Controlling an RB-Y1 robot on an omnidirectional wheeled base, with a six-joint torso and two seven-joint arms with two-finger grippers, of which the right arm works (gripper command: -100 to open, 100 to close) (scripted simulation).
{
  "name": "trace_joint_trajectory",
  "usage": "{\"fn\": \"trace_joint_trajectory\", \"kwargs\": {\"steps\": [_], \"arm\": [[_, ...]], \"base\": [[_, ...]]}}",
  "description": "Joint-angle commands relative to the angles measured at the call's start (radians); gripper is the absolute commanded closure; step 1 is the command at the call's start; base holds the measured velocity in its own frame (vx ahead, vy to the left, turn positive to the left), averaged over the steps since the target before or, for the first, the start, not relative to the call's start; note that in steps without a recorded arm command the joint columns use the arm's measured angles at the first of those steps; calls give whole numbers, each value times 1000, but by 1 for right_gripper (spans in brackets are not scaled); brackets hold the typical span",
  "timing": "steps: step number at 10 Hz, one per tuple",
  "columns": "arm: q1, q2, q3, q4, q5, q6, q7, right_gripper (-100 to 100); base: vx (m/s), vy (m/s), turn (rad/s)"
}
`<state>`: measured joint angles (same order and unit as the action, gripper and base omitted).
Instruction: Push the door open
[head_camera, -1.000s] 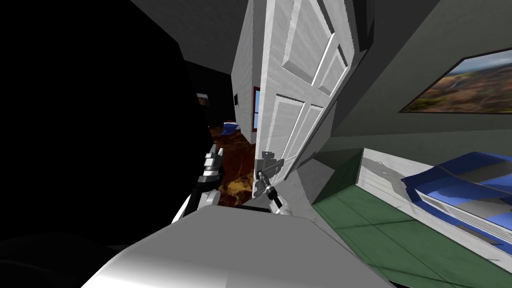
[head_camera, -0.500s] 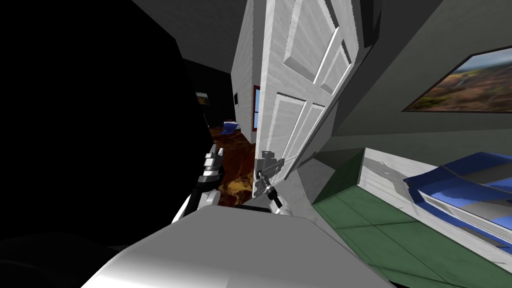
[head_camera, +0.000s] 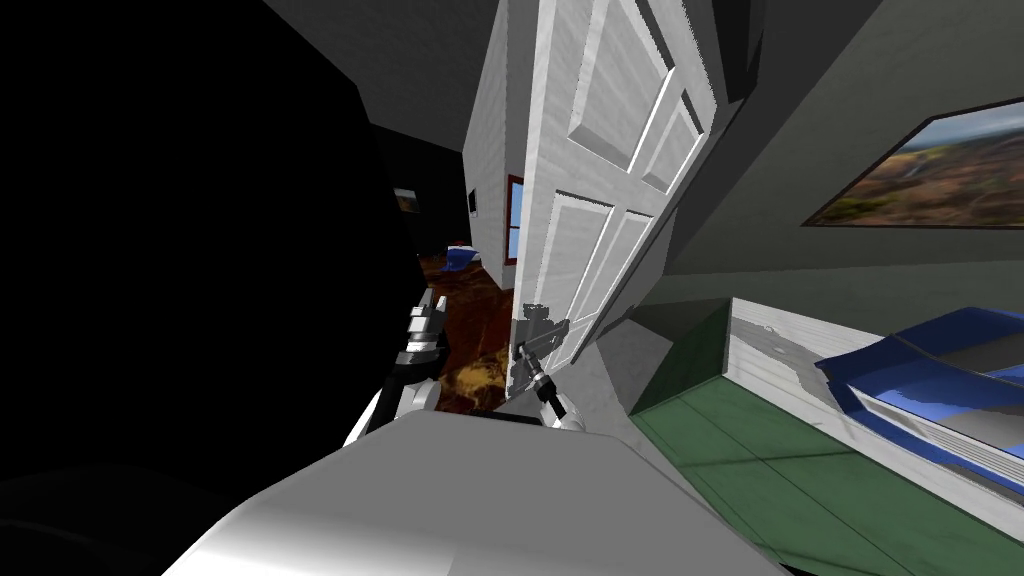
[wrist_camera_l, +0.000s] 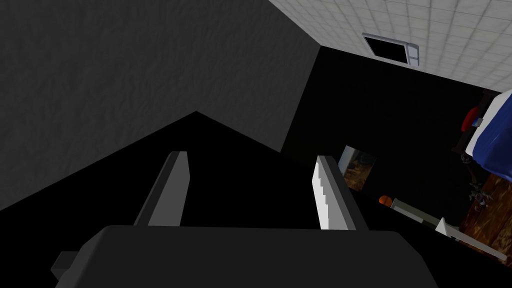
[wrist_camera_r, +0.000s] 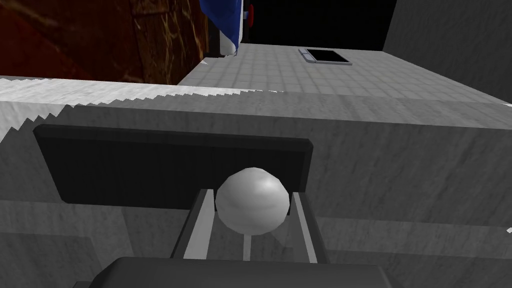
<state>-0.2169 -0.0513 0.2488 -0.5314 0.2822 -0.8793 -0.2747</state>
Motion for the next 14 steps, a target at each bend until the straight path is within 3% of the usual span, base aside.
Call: {"fn": "trace_joint_trajectory", "kwargs": {"steps": [1, 4, 5, 12, 14], "arm": [[-10, -11, -22, -10, -14, 7, 13, 100], [-10, -16, -50, -10, -33, 13, 40, 100], [8, -21, -32, -42, -22, 25, 18, -100], [12, -9, -20, -49, -20, 26, -4, -100], [7, -14, -25, -40, -23, 22, 4, -100]], "base": [[182, 117, -29], [170, 79, -59], [-12, 9, -52], [-188, -33, -19], [-16, 10, 13]]}}
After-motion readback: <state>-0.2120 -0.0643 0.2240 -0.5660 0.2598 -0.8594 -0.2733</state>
